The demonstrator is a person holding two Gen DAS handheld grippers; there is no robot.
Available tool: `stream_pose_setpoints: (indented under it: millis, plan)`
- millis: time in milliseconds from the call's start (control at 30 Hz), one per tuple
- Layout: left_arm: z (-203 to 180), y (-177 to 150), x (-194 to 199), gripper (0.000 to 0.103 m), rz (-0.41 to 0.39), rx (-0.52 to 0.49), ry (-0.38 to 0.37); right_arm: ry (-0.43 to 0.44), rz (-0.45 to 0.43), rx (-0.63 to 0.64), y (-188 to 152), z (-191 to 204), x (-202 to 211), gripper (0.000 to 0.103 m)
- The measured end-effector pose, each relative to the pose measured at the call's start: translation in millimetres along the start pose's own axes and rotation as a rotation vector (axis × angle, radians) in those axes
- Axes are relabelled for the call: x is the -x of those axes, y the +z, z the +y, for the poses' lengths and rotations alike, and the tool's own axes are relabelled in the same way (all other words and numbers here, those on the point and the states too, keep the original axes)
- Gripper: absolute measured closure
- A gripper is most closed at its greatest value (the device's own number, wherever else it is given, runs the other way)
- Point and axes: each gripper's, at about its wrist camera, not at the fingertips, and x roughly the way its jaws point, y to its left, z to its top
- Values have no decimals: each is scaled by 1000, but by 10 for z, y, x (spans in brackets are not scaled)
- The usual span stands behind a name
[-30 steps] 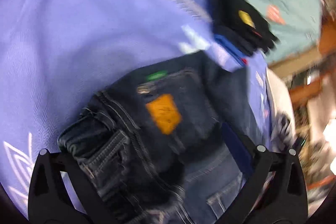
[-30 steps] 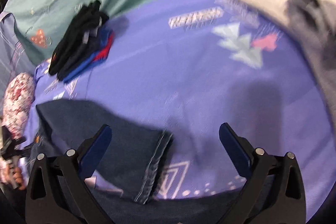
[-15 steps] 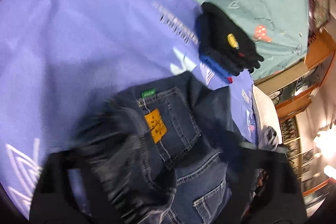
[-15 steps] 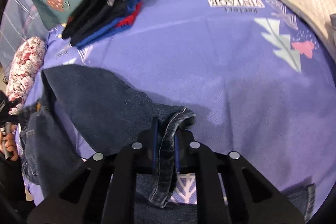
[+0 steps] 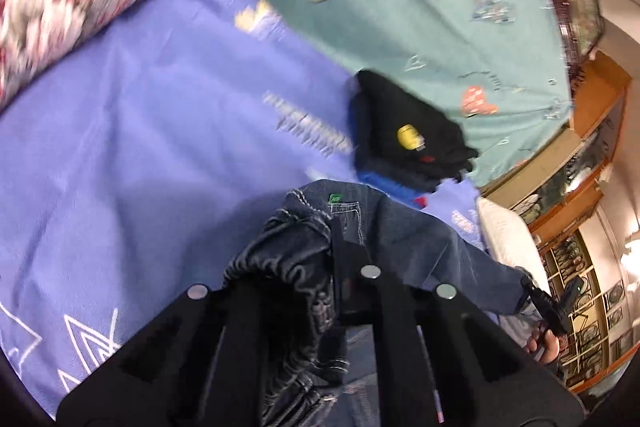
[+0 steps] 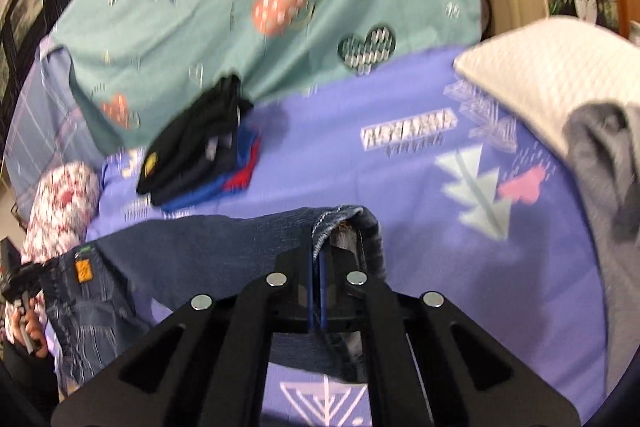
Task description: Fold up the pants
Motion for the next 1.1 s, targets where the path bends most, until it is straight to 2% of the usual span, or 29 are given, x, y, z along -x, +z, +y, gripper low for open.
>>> stream_pose_setpoints:
  millis: [167,233,333,400,533,633,667,700,733,767,833,900,933,967,1033,1100]
  plan:
    - [-366,246,243,95,-47,-77,-22,-45,-128,-41,484,-173,256,101]
    - [-489,356,298,95,-43,-109,-1,-74,-158,-44,668,-266,295,101]
    - [-472,546,175,93,19,-93,45,-124,-125,-64,885,-446,122,101]
    - [-381,640,-63,92,77,-82,79,-175,-70,-66,1008,-554,-181,101]
    - [-137,755,-918,92,222,-108,185,-315,95,-23,1083,-616,-1155,101]
    - [74,741,-1625,89,339,-125,271,-400,198,50,905,-663,-1957,99]
    - [147,724,-1789,85,365,-123,316,-428,228,73,836,-682,-2146,99]
    - [230,719,-1911,72,390,-101,338,-494,257,99,741,-715,-2314,90]
    - [328,714,-1986,63,418,-44,297,-553,250,117,687,-721,-2365,72]
    - [369,719,-1974,49,421,-8,248,-583,233,120,676,-731,-2345,62]
    - [388,747,-1842,44,414,26,185,-620,143,137,692,-693,-2115,36]
    - [394,771,-1699,23,423,55,122,-634,66,172,750,-661,-1808,28]
    - [414,791,-1535,20,404,76,117,-635,34,176,792,-665,-1608,27]
    - [431,797,-1397,11,384,95,104,-618,8,166,827,-671,-1390,26]
    - [485,775,-1101,9,356,148,31,-584,-15,155,845,-664,-1038,17]
    - [532,718,-795,8,338,185,-17,-537,-38,174,739,-608,-574,14]
